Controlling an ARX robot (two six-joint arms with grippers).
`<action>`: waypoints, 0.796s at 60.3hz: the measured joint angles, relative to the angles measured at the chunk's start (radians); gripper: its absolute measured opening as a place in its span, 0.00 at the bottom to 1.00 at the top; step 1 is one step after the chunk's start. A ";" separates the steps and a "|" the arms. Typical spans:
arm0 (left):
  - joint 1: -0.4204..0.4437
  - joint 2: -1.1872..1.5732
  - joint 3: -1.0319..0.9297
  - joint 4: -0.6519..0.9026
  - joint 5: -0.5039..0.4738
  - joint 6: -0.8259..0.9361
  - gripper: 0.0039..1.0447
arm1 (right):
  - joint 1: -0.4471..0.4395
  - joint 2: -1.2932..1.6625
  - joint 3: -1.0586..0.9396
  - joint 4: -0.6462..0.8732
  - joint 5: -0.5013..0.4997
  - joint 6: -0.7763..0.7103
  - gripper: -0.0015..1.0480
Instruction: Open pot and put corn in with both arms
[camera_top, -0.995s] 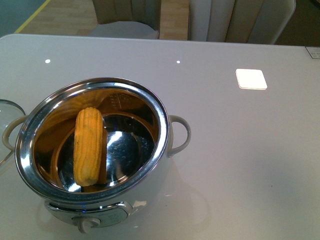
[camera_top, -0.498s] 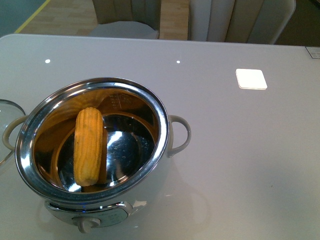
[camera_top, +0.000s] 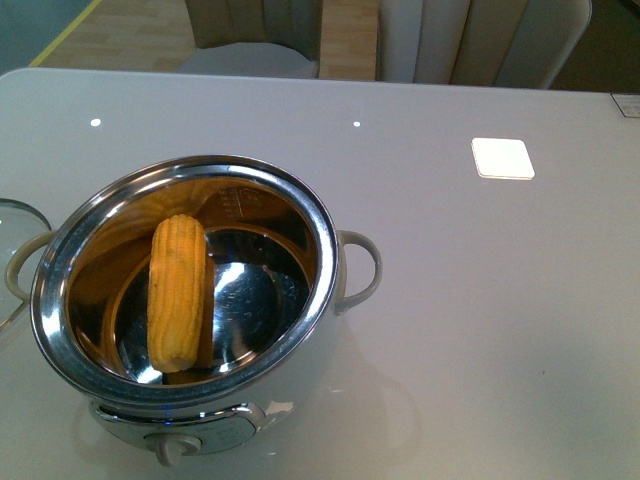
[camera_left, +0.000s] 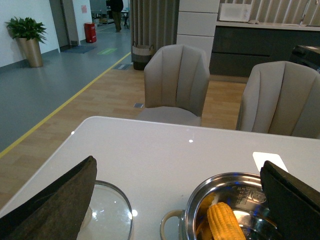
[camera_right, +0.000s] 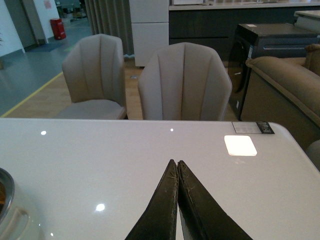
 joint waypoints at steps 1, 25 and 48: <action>0.000 0.000 0.000 0.000 0.000 0.000 0.93 | 0.000 -0.013 0.000 -0.013 0.000 0.000 0.02; 0.000 0.000 0.000 0.000 0.000 0.000 0.93 | 0.000 -0.171 0.000 -0.176 0.000 0.000 0.03; 0.000 0.000 0.000 0.000 0.000 0.000 0.93 | 0.000 -0.171 0.000 -0.177 0.000 -0.001 0.67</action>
